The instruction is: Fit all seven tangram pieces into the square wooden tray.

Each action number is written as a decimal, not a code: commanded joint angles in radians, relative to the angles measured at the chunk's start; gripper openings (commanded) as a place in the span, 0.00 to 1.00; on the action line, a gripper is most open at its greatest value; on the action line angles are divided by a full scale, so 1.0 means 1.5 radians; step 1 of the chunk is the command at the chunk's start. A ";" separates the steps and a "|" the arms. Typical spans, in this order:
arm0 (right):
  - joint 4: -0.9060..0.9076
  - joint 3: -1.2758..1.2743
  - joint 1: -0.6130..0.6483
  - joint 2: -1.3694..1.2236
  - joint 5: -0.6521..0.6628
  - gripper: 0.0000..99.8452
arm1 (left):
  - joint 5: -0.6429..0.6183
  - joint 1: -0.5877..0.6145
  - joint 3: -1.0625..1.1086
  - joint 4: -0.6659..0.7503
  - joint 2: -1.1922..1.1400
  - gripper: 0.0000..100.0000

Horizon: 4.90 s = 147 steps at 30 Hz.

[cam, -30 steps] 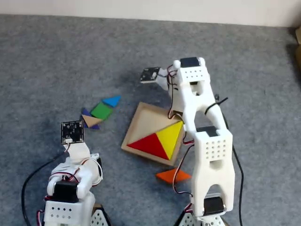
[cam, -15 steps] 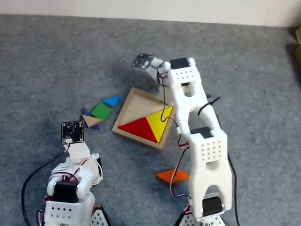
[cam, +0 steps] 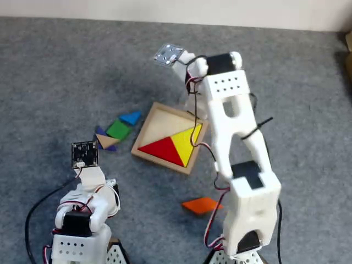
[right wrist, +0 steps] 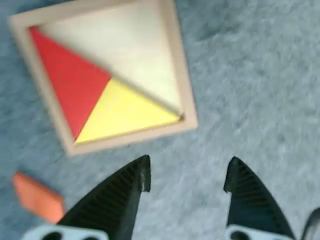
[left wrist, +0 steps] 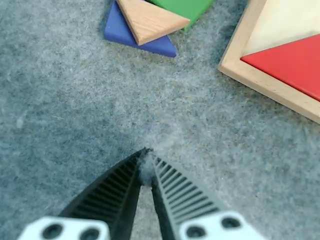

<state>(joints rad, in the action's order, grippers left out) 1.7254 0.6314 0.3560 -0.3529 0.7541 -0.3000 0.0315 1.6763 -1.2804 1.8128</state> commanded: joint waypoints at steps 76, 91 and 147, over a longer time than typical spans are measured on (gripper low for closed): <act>-0.383 -1.083 0.102 0.737 0.038 0.10 | 0.004 0.005 0.013 -0.003 0.003 0.01; -0.587 -0.960 0.124 0.661 0.183 0.10 | 0.004 0.005 0.013 -0.003 0.003 0.01; -0.613 -0.801 0.093 0.326 -0.272 0.00 | 0.004 0.005 0.013 -0.003 0.003 0.01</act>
<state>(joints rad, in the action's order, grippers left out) 0.8032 -0.6513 0.5079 0.1550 0.3567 -0.3000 0.0315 1.6763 -1.2804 1.8128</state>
